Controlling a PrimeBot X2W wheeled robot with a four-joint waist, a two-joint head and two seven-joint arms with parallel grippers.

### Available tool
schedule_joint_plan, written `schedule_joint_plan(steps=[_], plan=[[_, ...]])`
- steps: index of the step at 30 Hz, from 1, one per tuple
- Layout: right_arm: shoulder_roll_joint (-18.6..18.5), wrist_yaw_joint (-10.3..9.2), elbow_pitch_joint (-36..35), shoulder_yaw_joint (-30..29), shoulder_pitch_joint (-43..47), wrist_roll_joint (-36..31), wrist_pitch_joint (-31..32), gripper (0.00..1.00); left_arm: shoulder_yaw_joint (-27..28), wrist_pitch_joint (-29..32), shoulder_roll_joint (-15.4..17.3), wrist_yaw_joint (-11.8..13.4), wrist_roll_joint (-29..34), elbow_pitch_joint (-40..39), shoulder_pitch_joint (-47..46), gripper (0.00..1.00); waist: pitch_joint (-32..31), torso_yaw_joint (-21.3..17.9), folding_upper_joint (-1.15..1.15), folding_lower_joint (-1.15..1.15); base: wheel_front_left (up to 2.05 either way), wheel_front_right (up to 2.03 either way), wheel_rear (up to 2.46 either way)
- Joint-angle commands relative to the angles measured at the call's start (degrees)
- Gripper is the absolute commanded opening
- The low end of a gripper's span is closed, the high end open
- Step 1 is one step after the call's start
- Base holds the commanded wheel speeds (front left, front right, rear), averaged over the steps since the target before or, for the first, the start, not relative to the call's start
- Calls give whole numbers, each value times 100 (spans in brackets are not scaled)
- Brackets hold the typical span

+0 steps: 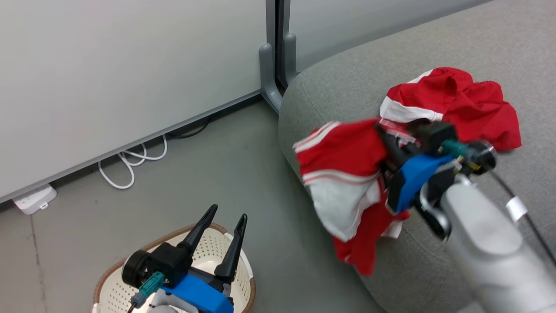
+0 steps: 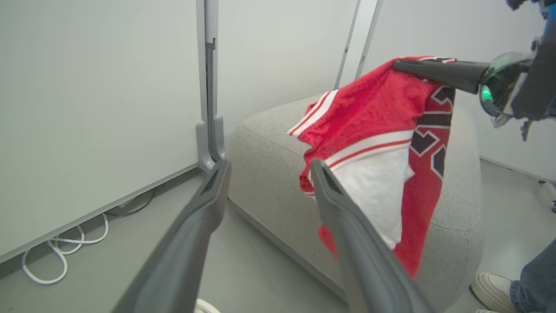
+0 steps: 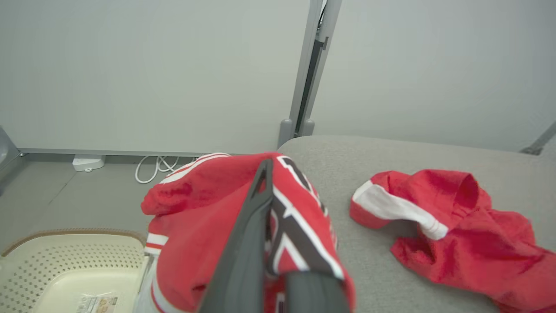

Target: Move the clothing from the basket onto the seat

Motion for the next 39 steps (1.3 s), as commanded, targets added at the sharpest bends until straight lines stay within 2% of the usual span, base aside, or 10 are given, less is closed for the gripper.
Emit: schedule_joint_plan(steps=[1,11,16,21,29,32,34,35,36,39], plan=[[-140,-4,9,-193,-385,-85,97,0,2,-16,49,-21,59,-46,-70,100,182,16,0,0,0,0,0],[-1598,-4,-69,-1232,-2458,127,713,0,-464,-17,386,-21,302,-311,-984,100,1594,412,0,0,0,0,0],[-2283,-4,14,-1969,-2757,327,586,0,-714,-16,509,-20,388,-538,-1566,100,2367,644,0,0,0,0,0],[-2498,-4,392,-2403,-2271,699,218,0,-801,-16,616,-20,478,-746,-1963,100,2892,788,0,0,0,0,0],[-2241,-4,1292,-2530,-1800,888,-394,0,-752,-17,735,-13,577,-882,-2008,100,3161,832,0,0,0,0,0],[-2177,-4,1520,-2443,-1820,886,-533,21,-704,-17,744,0,570,-864,-1939,100,3118,817,0,0,0,0,0],[-2127,-4,1632,-2366,-1849,862,-605,47,-657,-17,718,12,531,-829,-1882,100,3020,811,0,0,0,0,0],[-2106,-3,1678,-2332,-1852,862,-641,93,-634,-16,706,11,522,-804,-1848,100,2951,812,0,0,0,0,0],[-2099,-4,1720,-2280,-1826,850,-666,100,-626,-16,688,10,506,-770,-1800,100,2874,816,0,0,0,0,0],[-2124,-3,1789,-2051,-1671,771,-728,100,-595,-17,594,7,438,-682,-1656,100,2560,842,0,0,0,0,0]])
